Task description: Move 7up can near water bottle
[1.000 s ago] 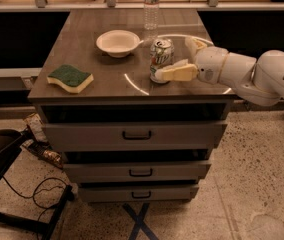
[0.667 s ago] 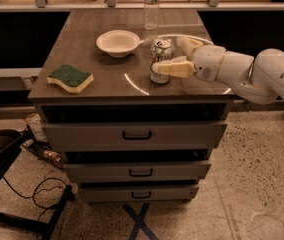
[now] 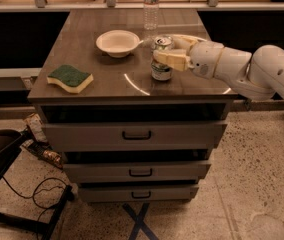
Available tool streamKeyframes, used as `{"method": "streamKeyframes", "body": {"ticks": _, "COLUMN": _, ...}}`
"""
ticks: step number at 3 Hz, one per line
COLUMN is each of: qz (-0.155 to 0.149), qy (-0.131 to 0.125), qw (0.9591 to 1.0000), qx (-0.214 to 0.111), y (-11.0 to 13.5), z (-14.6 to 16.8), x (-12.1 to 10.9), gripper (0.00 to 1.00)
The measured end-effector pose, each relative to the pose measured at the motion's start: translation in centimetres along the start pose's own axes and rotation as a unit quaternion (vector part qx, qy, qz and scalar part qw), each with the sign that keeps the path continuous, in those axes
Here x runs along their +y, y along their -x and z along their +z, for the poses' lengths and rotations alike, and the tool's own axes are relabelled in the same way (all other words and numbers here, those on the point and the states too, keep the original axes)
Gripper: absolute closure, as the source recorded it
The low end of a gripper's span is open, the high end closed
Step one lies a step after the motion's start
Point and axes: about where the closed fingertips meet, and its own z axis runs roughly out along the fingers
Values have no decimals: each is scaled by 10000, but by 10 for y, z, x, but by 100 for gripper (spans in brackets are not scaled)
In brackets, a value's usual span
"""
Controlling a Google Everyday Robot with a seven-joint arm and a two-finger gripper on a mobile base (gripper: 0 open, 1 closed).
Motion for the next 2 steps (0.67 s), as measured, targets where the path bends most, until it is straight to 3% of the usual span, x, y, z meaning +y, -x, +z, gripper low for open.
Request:
{"method": "streamKeyframes", "body": {"ticks": 1, "qz": -1, "qy": 22, "qw": 10000, "qx": -5, "y": 1, "z": 2, "x": 2, "gripper": 88}}
{"method": "streamKeyframes", "body": {"ticks": 2, "qz": -2, "qy": 46, "qw": 10000, "qx": -11, "y": 1, "z": 5, "x": 3, "gripper": 100}}
